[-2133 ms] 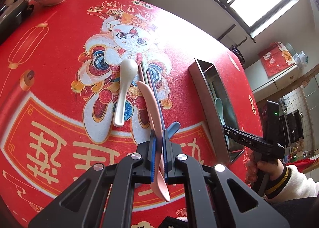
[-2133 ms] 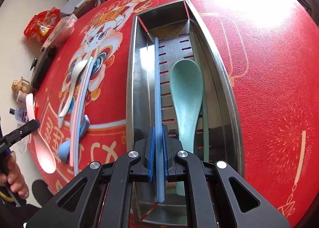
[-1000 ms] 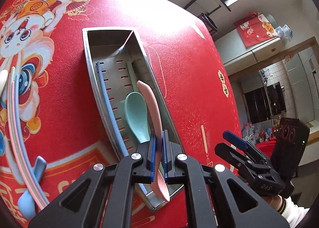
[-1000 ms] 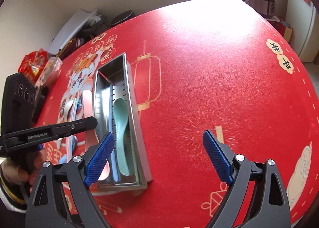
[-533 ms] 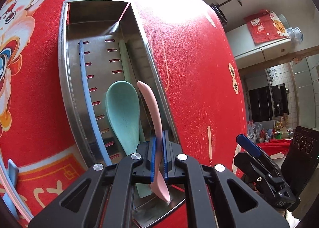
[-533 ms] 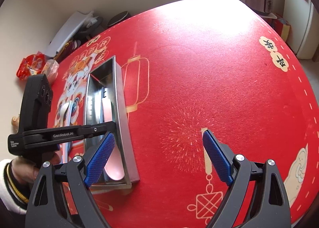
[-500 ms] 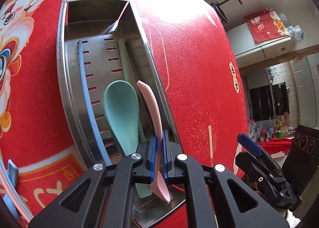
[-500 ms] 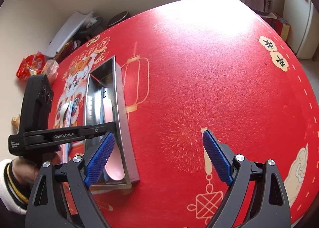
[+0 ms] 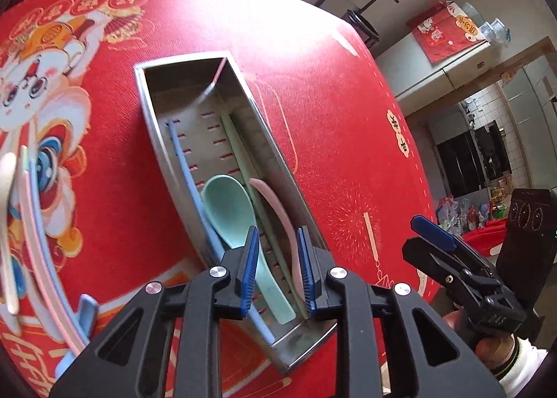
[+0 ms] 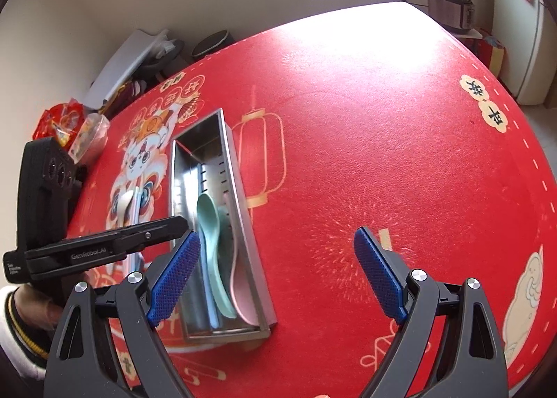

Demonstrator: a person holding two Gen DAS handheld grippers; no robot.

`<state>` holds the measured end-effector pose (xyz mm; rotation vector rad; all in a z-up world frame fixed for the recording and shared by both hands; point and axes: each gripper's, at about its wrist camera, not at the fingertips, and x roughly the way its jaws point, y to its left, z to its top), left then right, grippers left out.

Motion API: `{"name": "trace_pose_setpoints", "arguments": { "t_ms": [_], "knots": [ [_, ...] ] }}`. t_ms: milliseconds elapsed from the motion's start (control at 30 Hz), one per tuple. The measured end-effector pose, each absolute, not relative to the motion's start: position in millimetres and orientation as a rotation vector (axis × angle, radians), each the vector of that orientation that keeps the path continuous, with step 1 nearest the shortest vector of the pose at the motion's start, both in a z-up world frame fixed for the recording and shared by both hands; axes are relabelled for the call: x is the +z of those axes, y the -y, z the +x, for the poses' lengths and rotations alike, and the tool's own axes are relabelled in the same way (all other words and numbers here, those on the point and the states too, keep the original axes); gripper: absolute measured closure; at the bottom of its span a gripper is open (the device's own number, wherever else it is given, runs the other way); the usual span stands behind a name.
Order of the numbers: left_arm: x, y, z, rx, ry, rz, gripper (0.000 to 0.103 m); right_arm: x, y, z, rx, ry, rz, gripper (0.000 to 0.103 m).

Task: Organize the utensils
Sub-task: 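Move the left tool to the white spoon and close on it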

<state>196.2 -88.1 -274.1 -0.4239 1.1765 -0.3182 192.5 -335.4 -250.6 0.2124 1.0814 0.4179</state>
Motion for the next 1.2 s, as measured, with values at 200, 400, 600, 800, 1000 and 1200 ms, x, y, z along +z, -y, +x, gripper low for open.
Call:
{"name": "trace_pose_setpoints", "arguments": {
  "t_ms": [200,400,600,800,1000,1200],
  "knots": [
    [-244,31,154,-0.208,-1.046,-0.306,0.074,-241,296,187,0.502,-1.069,0.199,0.016],
    [-247,-38,103,-0.052,-1.038,-0.235,0.074,-241,253,181,0.558,-1.079,0.181,0.015],
    [-271,-83,65,0.039,-1.084,-0.317,0.074,-243,218,173,0.605,-1.099,0.144,0.015],
    [-288,-97,53,0.088,-1.104,-0.344,0.074,-245,187,165,0.642,-1.125,0.063,0.015],
    [-296,-103,80,0.086,-1.093,-0.313,0.074,-251,182,162,0.617,-1.164,0.039,0.015],
    [-310,-106,121,0.058,-1.088,-0.331,0.074,-255,195,163,0.562,-1.179,0.058,0.015]
  ]
}}
